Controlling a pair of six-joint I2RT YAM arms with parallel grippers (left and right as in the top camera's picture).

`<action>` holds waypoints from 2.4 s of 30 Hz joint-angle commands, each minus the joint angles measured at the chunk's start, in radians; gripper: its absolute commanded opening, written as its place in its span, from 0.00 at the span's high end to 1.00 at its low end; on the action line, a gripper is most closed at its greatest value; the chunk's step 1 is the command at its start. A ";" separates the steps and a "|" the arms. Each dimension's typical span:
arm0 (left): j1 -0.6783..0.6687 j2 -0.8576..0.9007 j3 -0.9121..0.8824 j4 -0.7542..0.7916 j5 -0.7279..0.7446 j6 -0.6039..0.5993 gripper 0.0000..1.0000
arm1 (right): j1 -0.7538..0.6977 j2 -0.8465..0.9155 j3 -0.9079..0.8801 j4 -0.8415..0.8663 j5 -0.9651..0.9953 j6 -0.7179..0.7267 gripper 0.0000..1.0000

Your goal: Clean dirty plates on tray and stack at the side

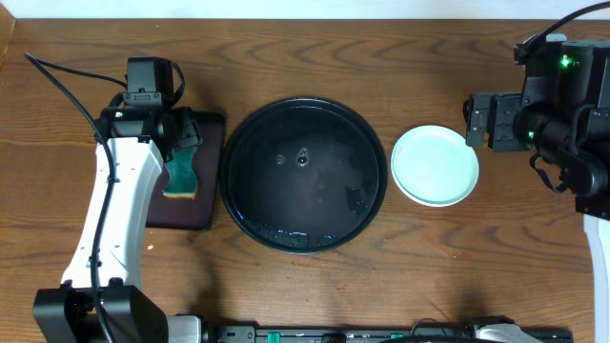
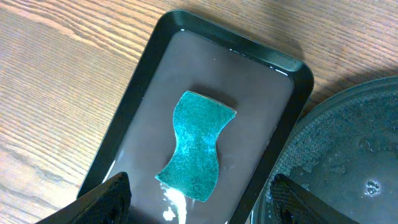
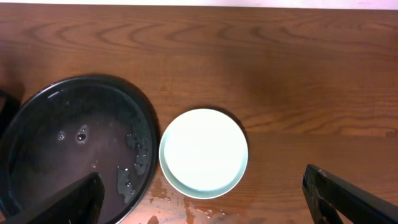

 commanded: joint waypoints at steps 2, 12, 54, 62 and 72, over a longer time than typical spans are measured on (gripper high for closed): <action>0.000 0.004 0.007 -0.003 -0.002 -0.010 0.28 | 0.008 -0.001 0.012 -0.008 0.043 -0.013 0.01; 0.000 0.004 0.007 -0.003 -0.002 -0.010 0.28 | 0.008 0.003 0.011 0.017 0.061 0.007 0.01; 0.000 0.004 0.007 -0.003 -0.002 -0.010 0.27 | -0.091 -1.242 -1.784 1.292 0.015 -0.124 0.01; 0.000 0.004 0.007 -0.003 -0.002 -0.010 0.27 | -0.092 -1.299 -1.795 1.206 0.019 -0.124 0.01; 0.000 0.004 0.007 -0.003 -0.002 -0.010 0.27 | -0.090 -1.333 -1.795 1.209 0.008 -0.124 0.01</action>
